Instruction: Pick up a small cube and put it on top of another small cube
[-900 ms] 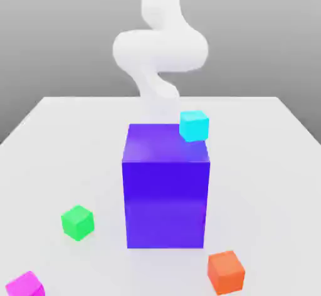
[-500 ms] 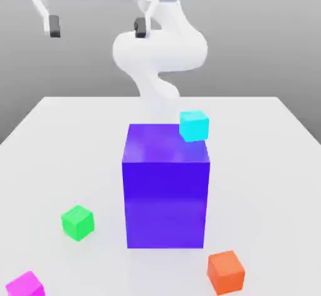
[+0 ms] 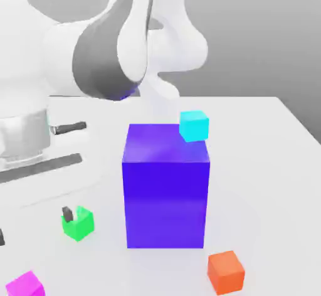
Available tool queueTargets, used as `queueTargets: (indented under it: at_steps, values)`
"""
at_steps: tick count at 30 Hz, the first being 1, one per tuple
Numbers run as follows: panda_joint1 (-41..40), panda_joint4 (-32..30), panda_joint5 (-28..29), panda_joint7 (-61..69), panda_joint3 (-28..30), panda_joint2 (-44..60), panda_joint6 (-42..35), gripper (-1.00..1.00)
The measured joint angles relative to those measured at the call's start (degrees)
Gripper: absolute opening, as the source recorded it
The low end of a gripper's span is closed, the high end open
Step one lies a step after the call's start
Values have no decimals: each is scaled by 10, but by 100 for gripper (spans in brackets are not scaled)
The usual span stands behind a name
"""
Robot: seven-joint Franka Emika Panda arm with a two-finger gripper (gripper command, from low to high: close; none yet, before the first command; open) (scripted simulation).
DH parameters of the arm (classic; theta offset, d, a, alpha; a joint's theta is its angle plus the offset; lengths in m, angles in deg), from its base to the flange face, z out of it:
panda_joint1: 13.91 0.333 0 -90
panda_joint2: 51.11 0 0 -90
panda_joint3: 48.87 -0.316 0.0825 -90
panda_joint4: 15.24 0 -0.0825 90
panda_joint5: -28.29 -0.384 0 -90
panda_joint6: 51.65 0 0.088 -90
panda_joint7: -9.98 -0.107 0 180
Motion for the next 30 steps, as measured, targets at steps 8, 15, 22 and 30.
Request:
queueTargets:
  at_steps: [8,15,22,30]
  values:
    - [-68,22,-11,120,-34,154,72,0]
    - [-81,30,-27,133,-51,187,94,-100]
    - [-51,-7,29,111,-7,92,39,-100]
    - [-41,-162,154,183,42,-65,50,-100]
